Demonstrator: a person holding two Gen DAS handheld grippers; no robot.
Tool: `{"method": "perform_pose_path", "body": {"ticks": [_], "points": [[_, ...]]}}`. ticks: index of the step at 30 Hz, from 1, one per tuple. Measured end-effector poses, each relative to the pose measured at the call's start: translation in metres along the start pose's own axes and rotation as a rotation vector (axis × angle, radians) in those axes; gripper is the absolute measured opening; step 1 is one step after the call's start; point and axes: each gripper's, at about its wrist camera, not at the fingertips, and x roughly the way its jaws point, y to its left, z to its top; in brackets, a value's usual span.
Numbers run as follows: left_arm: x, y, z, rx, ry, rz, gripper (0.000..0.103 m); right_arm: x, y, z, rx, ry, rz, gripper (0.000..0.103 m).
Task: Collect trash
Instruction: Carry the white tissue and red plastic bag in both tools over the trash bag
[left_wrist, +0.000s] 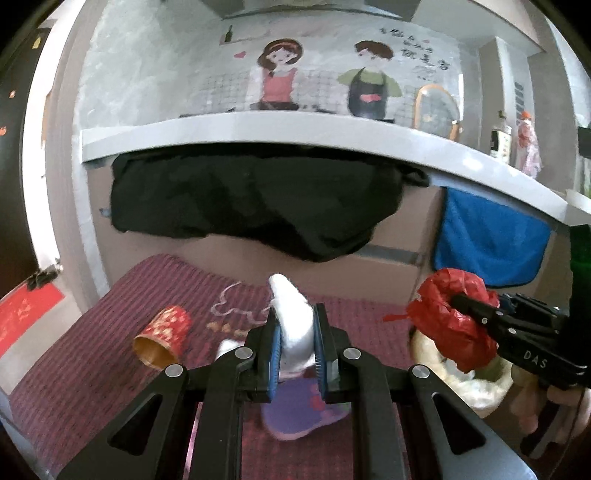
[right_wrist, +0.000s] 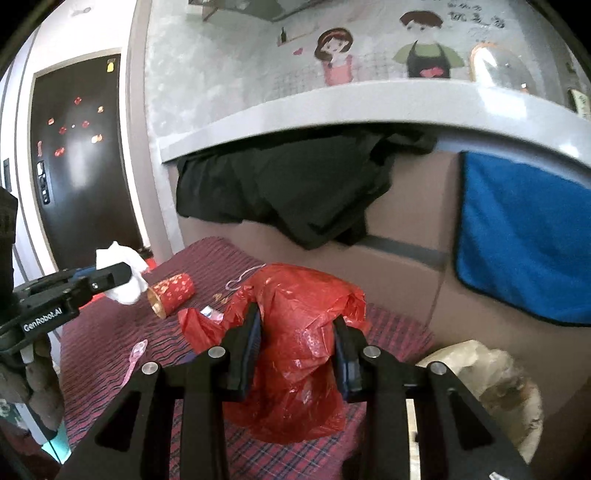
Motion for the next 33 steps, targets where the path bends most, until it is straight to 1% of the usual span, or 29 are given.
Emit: {"method": "perform_pose_path", "body": {"ticks": [3,6,9,12,15,18,24,28,33], "points": [[0.003,-0.029,0.007,0.021,-0.029,-0.04,0.016,-0.019,-0.014,0.004,0.01,-0.03,-0.033,0.031],[0.008,-0.057,0.013,0.038,-0.042,-0.086,0.016,-0.04,-0.03,0.006,0.021,-0.056,-0.077,0.031],[0.016,-0.092,0.017,0.058,-0.051,-0.14,0.016,-0.063,-0.051,0.009,0.041,-0.081,-0.127,0.031],[0.026,-0.121,0.017,0.068,-0.044,-0.192,0.016,-0.082,-0.073,0.008,0.055,-0.096,-0.183,0.031],[0.041,-0.151,0.016,0.084,-0.02,-0.24,0.016,-0.096,-0.094,0.005,0.068,-0.1,-0.236,0.031],[0.052,-0.172,0.011,0.095,0.002,-0.268,0.016,-0.106,-0.112,-0.002,0.086,-0.096,-0.276,0.031],[0.076,-0.198,-0.005,0.103,0.054,-0.288,0.016,-0.105,-0.14,-0.02,0.124,-0.065,-0.322,0.031],[0.088,-0.205,-0.013,0.101,0.084,-0.292,0.016,-0.099,-0.153,-0.031,0.14,-0.049,-0.337,0.031],[0.097,-0.208,-0.021,0.094,0.112,-0.32,0.016,-0.094,-0.165,-0.04,0.167,-0.039,-0.338,0.031]]}}
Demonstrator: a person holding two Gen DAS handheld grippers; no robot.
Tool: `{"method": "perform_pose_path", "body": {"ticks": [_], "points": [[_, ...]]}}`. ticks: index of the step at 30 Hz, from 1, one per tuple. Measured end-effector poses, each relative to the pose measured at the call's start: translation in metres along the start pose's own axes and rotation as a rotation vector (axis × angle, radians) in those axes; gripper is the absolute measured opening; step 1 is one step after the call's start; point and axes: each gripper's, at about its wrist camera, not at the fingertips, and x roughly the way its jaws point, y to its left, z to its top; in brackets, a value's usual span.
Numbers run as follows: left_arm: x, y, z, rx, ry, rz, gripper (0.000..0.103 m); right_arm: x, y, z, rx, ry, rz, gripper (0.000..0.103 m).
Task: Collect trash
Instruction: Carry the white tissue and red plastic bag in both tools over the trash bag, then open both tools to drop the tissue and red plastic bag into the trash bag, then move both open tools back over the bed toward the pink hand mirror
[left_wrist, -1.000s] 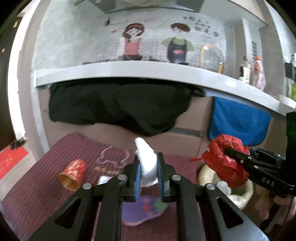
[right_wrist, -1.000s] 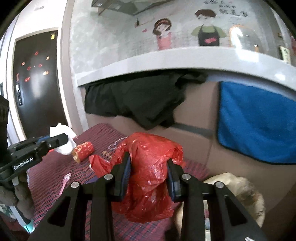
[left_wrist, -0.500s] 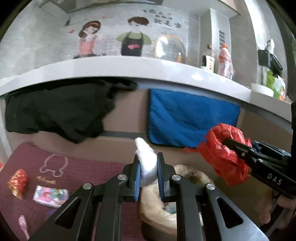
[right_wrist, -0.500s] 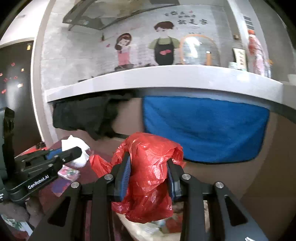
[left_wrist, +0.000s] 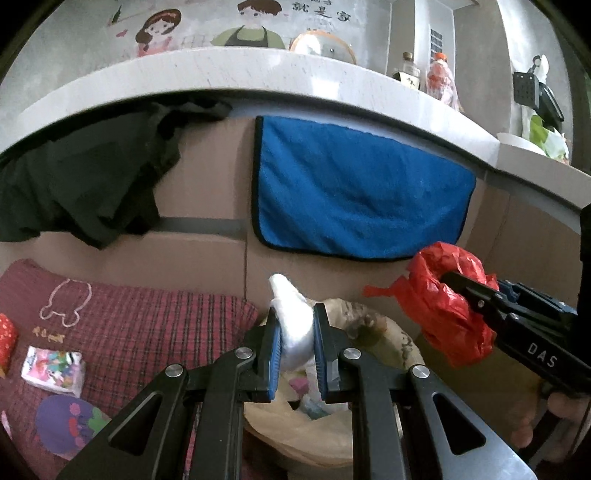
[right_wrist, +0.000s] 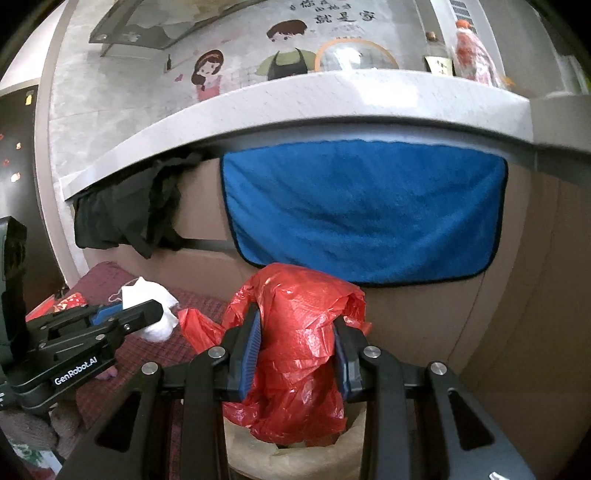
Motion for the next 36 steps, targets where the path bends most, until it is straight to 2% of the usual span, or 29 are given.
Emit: {"method": "perform_pose_path", "body": {"ticks": [7,17,20,22,23,24,25,28,31,36], "points": [[0.013,0.001,-0.008,-0.03,0.038,-0.027,0.016,0.006,-0.008,-0.011,0.027,0.013,0.009,0.031],[0.036,-0.008,-0.02,-0.001,0.085,-0.024,0.016,0.022,-0.013,-0.02,0.045,0.039,0.005,0.031],[0.044,-0.007,-0.019,-0.014,0.098,-0.046,0.016,0.028,-0.018,-0.022,0.06,0.054,0.002,0.031],[0.053,-0.002,-0.018,-0.035,0.127,-0.12,0.023,0.033,-0.022,-0.024,0.078,0.062,0.005,0.032],[0.058,0.002,-0.016,-0.052,0.142,-0.154,0.036,0.035,-0.025,-0.025,0.087,0.056,0.009,0.033],[0.06,0.005,-0.015,-0.058,0.146,-0.154,0.051,0.035,-0.026,-0.025,0.087,0.042,0.021,0.036],[0.062,0.008,-0.013,-0.061,0.144,-0.155,0.054,0.036,-0.027,-0.026,0.087,0.031,0.028,0.038],[0.057,0.016,-0.007,-0.074,0.13,-0.159,0.055,0.043,-0.028,-0.028,0.097,0.038,0.012,0.049],[0.05,0.026,-0.001,-0.094,0.124,-0.156,0.056,0.045,-0.027,-0.031,0.102,0.046,0.005,0.049],[0.023,0.05,0.004,-0.093,0.095,-0.087,0.056,0.042,-0.023,-0.03,0.101,0.062,0.013,0.049]]}}
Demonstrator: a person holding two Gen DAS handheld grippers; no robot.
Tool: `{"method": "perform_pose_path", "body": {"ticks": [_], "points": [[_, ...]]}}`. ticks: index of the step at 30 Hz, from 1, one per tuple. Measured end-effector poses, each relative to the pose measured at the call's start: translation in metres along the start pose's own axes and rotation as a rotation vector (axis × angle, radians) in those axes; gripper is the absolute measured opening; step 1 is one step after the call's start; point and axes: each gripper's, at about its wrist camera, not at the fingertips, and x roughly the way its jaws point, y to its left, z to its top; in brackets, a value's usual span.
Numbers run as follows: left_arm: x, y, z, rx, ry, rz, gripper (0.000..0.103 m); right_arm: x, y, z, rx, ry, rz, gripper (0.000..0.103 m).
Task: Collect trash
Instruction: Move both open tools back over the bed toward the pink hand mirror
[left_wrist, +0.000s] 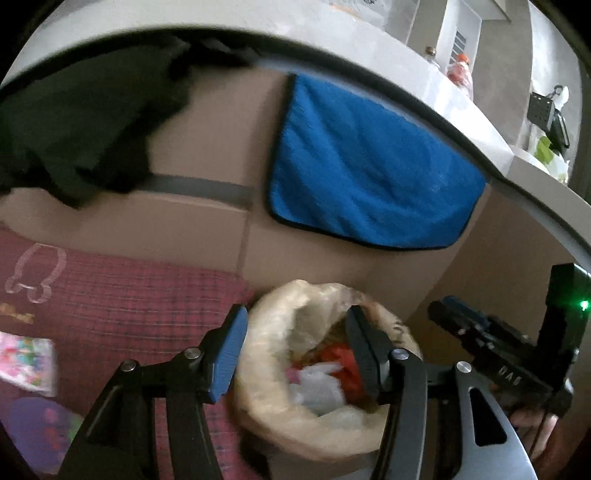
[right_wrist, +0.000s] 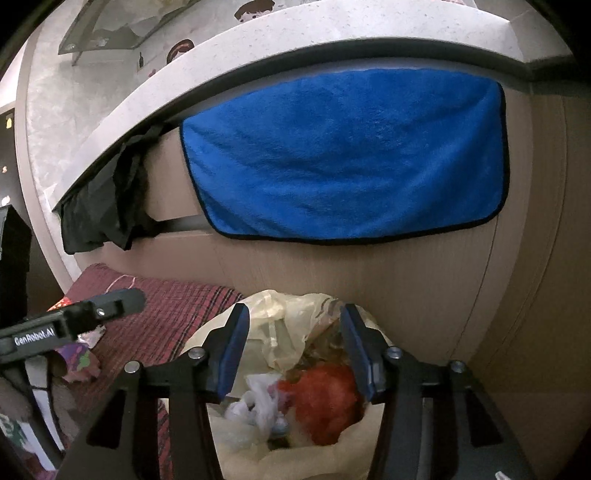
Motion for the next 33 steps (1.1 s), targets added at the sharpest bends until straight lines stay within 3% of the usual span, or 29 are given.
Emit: {"method": "perform_pose_path", "body": {"ticks": [6,12,19,22,26,33], "points": [[-0.062,0.039,-0.007,0.002,-0.063,0.089,0.056,-0.017,0.024,0.002,-0.037,-0.01,0.037,0.049],[-0.14,0.099,-0.024,-0.018,-0.115,0.217,0.056,-0.031,0.077,0.0,-0.097,-0.003,0.127,0.049],[-0.203,0.196,-0.059,-0.166,-0.121,0.343,0.056,-0.016,0.154,-0.007,-0.184,0.059,0.246,0.049],[-0.211,0.232,-0.082,-0.246,-0.099,0.35,0.056,-0.002,0.186,-0.014,-0.219,0.093,0.289,0.049],[-0.207,0.255,-0.106,-0.275,-0.051,0.338,0.056,0.018,0.225,-0.026,-0.265,0.144,0.34,0.049],[-0.18,0.268,-0.134,-0.309,0.048,0.317,0.056,0.045,0.265,-0.041,-0.315,0.219,0.371,0.049]]}}
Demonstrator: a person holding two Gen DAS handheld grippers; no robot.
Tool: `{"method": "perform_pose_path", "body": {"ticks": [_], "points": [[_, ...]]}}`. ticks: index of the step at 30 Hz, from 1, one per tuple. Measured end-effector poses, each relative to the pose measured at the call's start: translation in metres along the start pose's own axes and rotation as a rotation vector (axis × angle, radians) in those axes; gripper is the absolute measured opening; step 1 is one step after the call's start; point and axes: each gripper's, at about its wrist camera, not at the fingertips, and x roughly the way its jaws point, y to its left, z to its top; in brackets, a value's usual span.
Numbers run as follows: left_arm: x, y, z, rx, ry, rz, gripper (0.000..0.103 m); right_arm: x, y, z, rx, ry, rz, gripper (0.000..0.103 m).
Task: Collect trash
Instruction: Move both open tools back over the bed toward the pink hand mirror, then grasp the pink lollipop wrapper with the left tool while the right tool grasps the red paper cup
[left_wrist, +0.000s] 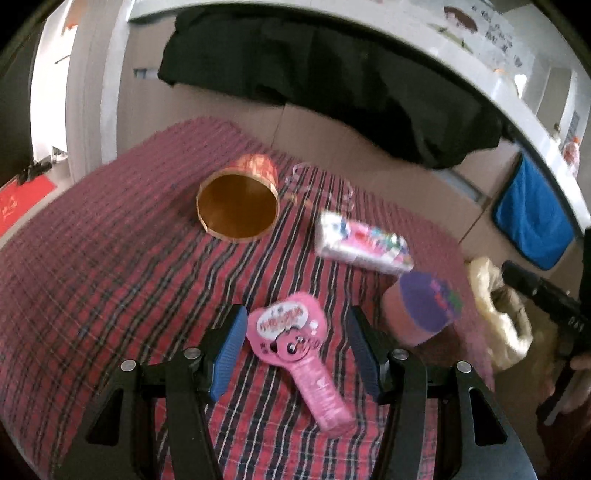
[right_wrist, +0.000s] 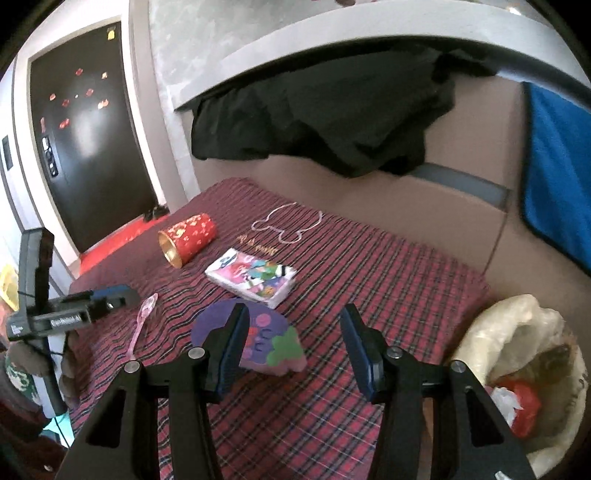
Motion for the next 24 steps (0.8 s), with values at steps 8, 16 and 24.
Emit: {"method": "perform_pose_path", "body": {"ticks": [8,16,24], "points": [[0.027,-0.003,-0.001,-0.035,0.065,0.028,0.056,0.014,0.009,-0.002,-0.014,0.034,0.013,0.049],[0.025,0.0,-0.001,-0.051,0.062,0.032,0.046,0.019,0.027,0.001,-0.091,0.035,0.065,0.049],[-0.027,0.024,0.011,-0.052,-0.072,0.057,0.046,0.042,0.072,0.032,-0.186,0.041,0.102,0.049]]}}
